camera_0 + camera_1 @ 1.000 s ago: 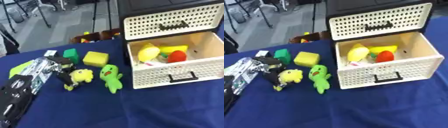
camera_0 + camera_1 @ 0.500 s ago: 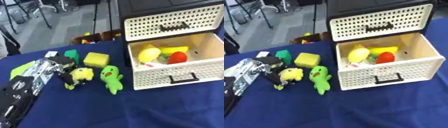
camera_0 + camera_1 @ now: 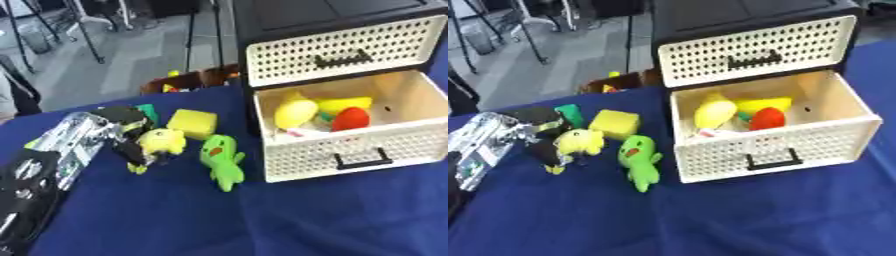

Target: Pick up objects from table and place into drawer.

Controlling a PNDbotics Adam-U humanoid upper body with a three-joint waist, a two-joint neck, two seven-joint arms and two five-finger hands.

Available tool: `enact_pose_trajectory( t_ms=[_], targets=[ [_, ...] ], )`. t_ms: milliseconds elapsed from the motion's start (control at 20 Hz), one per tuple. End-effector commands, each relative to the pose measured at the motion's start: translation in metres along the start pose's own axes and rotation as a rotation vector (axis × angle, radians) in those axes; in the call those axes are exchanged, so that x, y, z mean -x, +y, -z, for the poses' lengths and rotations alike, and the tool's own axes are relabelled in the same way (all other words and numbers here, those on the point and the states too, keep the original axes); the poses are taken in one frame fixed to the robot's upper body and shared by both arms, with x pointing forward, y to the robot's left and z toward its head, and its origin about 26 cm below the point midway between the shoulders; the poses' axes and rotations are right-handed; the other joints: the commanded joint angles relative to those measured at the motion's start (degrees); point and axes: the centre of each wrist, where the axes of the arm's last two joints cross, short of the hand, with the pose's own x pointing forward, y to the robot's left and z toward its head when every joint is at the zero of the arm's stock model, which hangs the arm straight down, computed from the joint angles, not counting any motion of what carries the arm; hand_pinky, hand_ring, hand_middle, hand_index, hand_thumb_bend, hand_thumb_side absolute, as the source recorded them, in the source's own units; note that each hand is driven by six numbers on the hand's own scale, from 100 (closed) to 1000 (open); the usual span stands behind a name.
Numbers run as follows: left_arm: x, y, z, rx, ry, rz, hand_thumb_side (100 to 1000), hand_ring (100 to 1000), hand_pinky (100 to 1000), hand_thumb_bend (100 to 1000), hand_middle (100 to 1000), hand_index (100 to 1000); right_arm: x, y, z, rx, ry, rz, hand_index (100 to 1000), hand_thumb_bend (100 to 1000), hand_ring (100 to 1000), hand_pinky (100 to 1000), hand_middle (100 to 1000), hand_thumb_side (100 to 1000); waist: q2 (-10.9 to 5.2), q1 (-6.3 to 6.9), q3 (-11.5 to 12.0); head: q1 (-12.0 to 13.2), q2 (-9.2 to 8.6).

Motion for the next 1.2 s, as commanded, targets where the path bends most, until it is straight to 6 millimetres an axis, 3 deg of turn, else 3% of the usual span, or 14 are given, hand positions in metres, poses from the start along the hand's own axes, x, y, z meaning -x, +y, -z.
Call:
enact_pose_trajectory(
  t_ms=[50,400,800,1200],
  targets=[
    [0.008,0.026,-0.023,-0.058,-0.007,0.033,470,599,489,266,530,680,-0.003,-0.005,0.006,0.014,-0.018,-0.001,762,151,643,686,602,883,-1.92,-0.43,0.31,-0.48,0.36],
    [-0.005,0.064,-0.061,-0.185,-0.082,0.073,451,594,481,238,524,677,-0.002,-0.006,0.004,0.01,-0.011,0.0,760,144,645,684,603,881,-3.65,-0.41,1.03,-1.37,0.66],
    [-0.051,0.103,-0.099,-0.344,-0.249,0.061,452,577,446,198,510,668,-0.002,-0.005,0.004,0.011,-0.008,0.008,758,140,646,682,604,881,-4.64,-0.39,0.73,-1.95,0.65],
    [-0.084,0.128,-0.116,-0.416,-0.348,-0.004,453,566,425,177,497,657,-0.003,-0.004,0.003,0.015,0.0,0.015,755,138,644,681,601,880,-4.97,-0.16,0.24,-1.96,0.94]
  ],
)
